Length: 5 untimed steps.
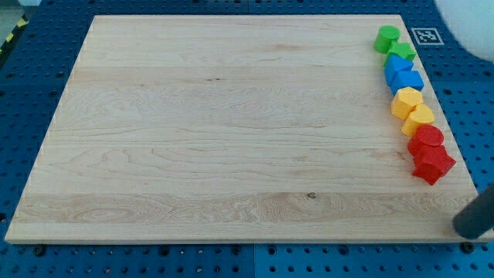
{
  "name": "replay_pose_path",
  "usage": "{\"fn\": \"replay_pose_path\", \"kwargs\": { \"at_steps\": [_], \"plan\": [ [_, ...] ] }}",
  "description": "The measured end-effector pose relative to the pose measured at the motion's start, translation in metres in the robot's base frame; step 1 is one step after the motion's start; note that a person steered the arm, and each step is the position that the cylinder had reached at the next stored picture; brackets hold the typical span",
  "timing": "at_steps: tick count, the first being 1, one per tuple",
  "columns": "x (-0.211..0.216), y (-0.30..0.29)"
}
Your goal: Move the yellow heart to the center of the board
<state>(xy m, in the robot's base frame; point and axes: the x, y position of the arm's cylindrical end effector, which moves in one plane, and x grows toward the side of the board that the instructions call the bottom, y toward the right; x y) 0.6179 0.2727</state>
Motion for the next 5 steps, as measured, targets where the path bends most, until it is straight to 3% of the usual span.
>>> {"fn": "replay_pose_path", "kwargs": {
  "at_steps": [2,5],
  "plan": [
    [-0.005,0.063],
    [-0.030,0.063]
  ]
}}
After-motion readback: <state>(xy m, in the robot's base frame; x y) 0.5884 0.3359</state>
